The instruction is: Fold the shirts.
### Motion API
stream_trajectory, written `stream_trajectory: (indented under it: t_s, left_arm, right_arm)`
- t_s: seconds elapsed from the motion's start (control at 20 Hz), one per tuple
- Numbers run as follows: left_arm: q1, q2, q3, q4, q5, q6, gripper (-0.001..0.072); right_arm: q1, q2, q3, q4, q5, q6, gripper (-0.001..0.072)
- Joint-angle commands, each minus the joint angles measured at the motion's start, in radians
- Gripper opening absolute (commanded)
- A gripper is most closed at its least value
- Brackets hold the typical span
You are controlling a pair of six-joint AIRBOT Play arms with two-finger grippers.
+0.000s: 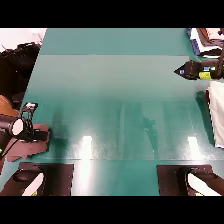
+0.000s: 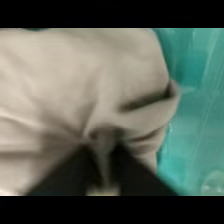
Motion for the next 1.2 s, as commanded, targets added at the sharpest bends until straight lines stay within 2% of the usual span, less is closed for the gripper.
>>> stream_trajectory:
  t_s: [0.0, 0.1, 0.25, 0.35, 0.5, 0.65, 0.8, 0.95, 1.15]
  left_arm:
    - [0.001, 0.001, 0.045, 0.002, -0.026, -0.024, 0.003]
    - [0.001, 0.001, 0.188, 0.001, -0.059, -0.023, 0.0029]
    - [0.001, 0.001, 0.537, -0.033, -0.105, -0.01, 0.0029]
    - [0.001, 0.001, 0.778, -0.153, -0.092, 0.052, 0.0029]
    - [0.001, 0.0, 1.023, -0.343, -0.024, 0.08, 0.0027]
    - [-0.014, -0.002, 1.094, -0.435, 0.054, 0.113, 0.0026]
    - [-0.101, -0.057, 1.093, -0.453, 0.079, 0.116, 0.0026]
    - [-0.268, -0.183, 1.093, -0.463, 0.07, 0.116, 0.0026]
    - [-0.569, -0.428, 1.092, -0.463, 0.019, 0.12, 0.0029]
  right_arm:
    - [0.0, 0.0, 0.001, 0.0, -0.006, 0.0, 0.002]
    - [0.0, 0.006, 0.002, 0.004, -0.032, 0.0, 0.002]
    - [0.0, 0.062, 0.002, 0.005, -0.133, 0.0, 0.002]
    - [0.0, 0.117, 0.002, 0.004, -0.218, 0.0, 0.002]
    - [0.0, 0.178, 0.002, 0.004, -0.298, 0.0, 0.0019]
    - [0.0, 0.21, 0.002, 0.004, -0.328, 0.001, 0.002]
    - [0.0, 0.22, 0.004, 0.004, -0.34, 0.001, 0.0019]
    - [0.0, 0.22, 0.004, 0.004, -0.34, 0.001, 0.0019]
    - [0.0, 0.22, 0.004, 0.004, -0.338, 0.001, 0.0019]
